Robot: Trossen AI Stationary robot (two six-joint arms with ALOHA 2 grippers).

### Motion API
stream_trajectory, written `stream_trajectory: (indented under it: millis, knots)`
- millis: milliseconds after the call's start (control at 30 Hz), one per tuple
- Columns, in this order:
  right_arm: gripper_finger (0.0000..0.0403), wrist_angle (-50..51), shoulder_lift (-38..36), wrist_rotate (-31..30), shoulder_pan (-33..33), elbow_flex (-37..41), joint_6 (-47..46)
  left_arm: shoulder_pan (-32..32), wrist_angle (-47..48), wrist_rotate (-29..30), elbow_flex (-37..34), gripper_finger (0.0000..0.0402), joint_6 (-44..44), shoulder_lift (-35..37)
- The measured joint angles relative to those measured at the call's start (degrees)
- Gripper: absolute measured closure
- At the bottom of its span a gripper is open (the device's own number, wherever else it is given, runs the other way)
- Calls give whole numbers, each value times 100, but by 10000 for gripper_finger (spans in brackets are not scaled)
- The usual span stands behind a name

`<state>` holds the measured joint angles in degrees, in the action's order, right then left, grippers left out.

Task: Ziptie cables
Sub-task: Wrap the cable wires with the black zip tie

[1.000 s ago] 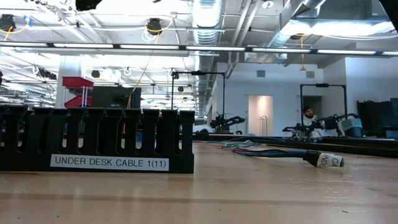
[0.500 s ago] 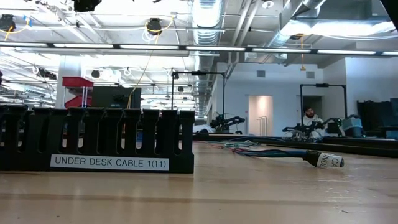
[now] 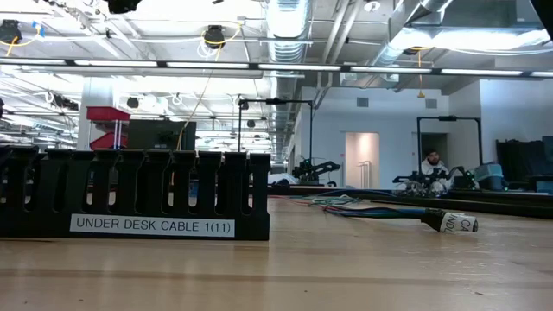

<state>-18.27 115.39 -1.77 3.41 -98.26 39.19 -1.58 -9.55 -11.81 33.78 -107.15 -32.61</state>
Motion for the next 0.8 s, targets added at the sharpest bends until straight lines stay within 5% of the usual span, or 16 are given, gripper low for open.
stream_trajectory:
  millis: [233, 600, 800]
  knots:
    - [403, -69, -7, -12, -2, -4, -14, 0, 60, 158, -2, 347, 1071, 258]
    - [403, -189, -7, 5, 25, -4, -150, -2, 451, -124, -2, 212, 1386, 396]
    - [403, -208, -7, 5, 25, -4, -278, -19, 653, -131, -2, 185, 1906, 504]
